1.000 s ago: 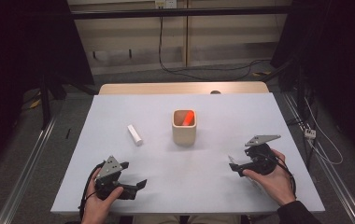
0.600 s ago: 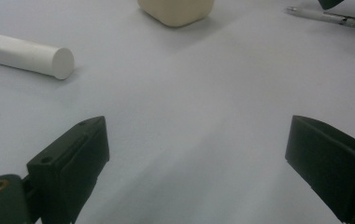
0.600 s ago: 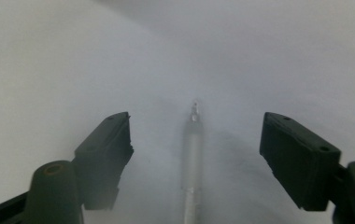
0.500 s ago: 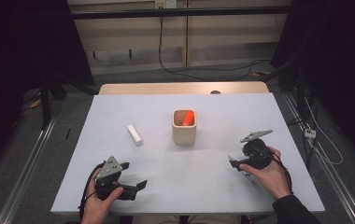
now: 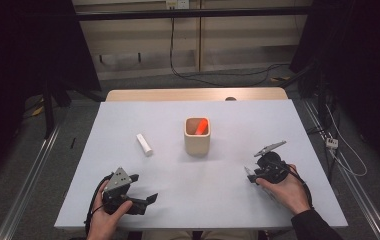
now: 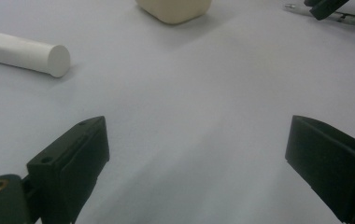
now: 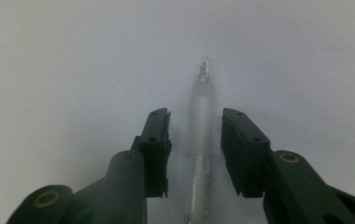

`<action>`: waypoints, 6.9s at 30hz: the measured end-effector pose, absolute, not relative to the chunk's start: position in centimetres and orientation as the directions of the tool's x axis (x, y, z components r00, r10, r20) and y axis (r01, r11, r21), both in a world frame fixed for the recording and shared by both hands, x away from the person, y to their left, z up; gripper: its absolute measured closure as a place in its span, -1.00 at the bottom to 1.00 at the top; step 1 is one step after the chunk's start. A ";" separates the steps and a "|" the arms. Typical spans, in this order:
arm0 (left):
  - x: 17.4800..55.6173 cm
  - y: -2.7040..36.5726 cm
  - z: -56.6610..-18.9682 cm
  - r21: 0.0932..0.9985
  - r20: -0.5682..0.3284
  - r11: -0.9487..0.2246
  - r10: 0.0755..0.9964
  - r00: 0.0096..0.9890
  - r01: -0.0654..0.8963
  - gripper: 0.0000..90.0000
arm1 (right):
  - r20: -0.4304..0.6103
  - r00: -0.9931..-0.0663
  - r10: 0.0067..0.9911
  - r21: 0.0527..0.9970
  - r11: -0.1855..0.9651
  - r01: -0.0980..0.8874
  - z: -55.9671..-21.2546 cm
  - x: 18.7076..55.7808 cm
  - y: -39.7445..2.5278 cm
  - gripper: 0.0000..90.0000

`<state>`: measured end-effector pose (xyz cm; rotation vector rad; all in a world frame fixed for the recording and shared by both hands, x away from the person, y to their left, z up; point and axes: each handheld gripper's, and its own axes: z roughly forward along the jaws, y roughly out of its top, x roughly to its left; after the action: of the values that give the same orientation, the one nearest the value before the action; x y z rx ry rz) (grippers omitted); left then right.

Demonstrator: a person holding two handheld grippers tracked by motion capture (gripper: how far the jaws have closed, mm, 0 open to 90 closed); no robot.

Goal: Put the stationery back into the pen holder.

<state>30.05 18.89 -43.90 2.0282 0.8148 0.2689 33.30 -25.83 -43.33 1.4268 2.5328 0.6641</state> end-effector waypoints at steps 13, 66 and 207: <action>30.0 18.8 -43.9 0.811 -0.122 -0.378 0.637 0.761 0.447 -0.86 | 0.058 -0.517 0.854 0.416 0.451 0.790 -43.3 33.5 -25.4 0.77; 30.1 18.9 -43.9 0.814 -0.118 -0.374 0.642 0.757 0.444 -0.86 | 0.060 -0.603 0.795 0.786 0.335 0.520 -37.5 33.0 -24.3 0.80; 30.3 19.2 -43.8 0.814 -0.122 -0.367 0.649 0.751 0.450 -0.86 | 0.099 -0.583 0.807 0.878 0.205 0.433 -37.0 41.2 -17.4 -0.62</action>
<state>30.26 19.23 -43.81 2.0246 0.8289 0.2723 41.20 -17.44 -36.99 1.1553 2.1040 1.3353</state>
